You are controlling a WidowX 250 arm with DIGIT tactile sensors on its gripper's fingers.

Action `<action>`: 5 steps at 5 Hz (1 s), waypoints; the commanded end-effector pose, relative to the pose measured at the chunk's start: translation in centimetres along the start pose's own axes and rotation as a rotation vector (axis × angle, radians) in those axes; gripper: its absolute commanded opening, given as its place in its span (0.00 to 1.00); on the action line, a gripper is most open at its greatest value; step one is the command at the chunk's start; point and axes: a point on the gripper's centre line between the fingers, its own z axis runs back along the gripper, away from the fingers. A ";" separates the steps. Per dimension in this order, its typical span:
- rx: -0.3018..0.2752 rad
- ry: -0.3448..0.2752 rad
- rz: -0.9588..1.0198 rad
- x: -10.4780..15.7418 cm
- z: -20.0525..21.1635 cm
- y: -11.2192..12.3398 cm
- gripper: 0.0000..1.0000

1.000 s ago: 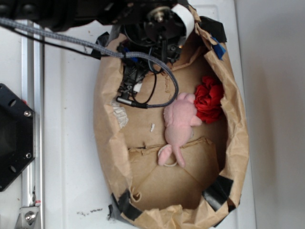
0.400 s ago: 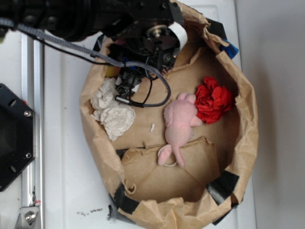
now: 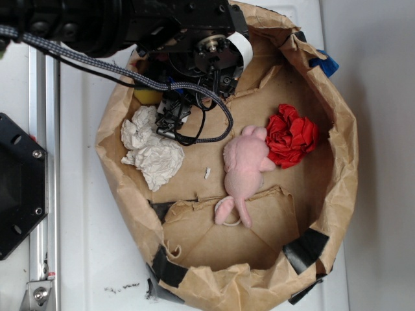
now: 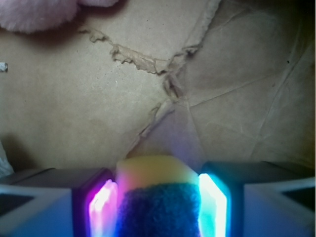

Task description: Grab the green sponge.

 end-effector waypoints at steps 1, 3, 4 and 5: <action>0.039 -0.083 0.028 1.1 3.2 -0.1 0.00; -0.074 -0.257 0.142 4.5 13.2 -2.8 0.00; -0.079 -0.269 0.171 5.5 14.7 -4.3 0.00; -0.031 -0.272 0.182 5.6 14.4 -5.4 0.00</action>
